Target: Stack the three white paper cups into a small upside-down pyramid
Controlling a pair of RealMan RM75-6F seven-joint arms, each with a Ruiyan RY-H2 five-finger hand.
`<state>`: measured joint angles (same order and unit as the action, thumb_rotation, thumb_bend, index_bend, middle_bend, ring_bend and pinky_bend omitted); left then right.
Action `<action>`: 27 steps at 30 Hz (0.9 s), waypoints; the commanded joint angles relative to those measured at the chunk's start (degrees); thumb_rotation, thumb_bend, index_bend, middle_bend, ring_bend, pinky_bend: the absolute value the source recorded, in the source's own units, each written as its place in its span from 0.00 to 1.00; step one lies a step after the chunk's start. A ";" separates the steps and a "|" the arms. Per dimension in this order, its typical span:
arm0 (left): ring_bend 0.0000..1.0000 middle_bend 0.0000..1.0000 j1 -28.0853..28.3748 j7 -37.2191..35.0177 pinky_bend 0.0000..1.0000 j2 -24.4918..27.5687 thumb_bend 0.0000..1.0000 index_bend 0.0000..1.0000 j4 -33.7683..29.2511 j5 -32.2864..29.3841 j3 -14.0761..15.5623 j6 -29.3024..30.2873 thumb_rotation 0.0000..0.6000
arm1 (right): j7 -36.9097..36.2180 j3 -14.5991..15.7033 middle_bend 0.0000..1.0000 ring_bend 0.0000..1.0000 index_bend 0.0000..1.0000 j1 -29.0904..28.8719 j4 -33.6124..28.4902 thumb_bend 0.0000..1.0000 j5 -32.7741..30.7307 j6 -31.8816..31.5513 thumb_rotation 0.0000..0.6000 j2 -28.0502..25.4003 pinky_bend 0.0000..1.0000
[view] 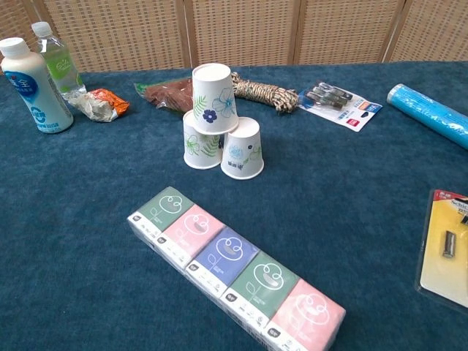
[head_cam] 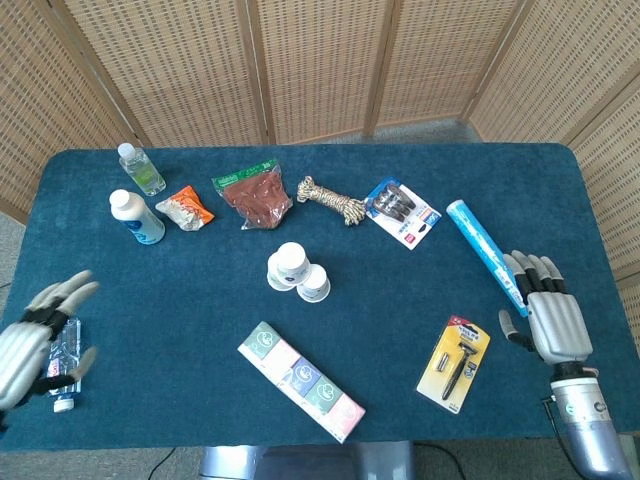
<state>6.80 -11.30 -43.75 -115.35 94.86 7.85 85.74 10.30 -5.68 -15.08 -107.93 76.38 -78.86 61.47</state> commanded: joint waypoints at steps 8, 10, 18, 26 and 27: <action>0.00 0.00 -13.12 0.18 0.00 -6.40 0.49 0.00 10.45 -0.53 5.10 9.83 1.00 | 0.28 2.19 0.00 0.00 0.00 4.43 2.40 0.45 5.62 -6.17 1.00 2.21 0.00; 0.00 0.00 -14.24 1.23 0.00 -7.29 0.49 0.01 11.15 -0.74 4.90 10.74 1.00 | -0.53 2.33 0.00 0.00 0.00 4.97 3.07 0.45 6.24 -6.73 1.00 2.36 0.00; 0.00 0.00 -15.68 7.25 0.00 -9.46 0.49 0.03 10.88 0.85 4.17 11.28 1.00 | -2.41 3.45 0.00 0.00 0.00 6.51 4.87 0.44 8.47 -7.39 1.00 2.78 0.00; 0.00 0.00 -15.18 13.88 0.00 -10.54 0.49 0.07 9.10 0.92 2.96 8.98 1.00 | -2.85 3.88 0.00 0.00 0.00 7.01 5.56 0.43 8.86 -6.27 1.00 3.59 0.00; 0.00 0.00 -15.04 14.06 0.00 -10.60 0.49 0.07 8.93 0.81 2.77 8.71 1.00 | -2.85 3.89 0.00 0.00 0.00 7.01 5.66 0.43 8.80 -6.07 1.00 3.73 0.00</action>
<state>-8.51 2.49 -54.11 -105.99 95.69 10.98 94.89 7.45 -1.79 -8.09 -102.34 85.22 -85.00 65.12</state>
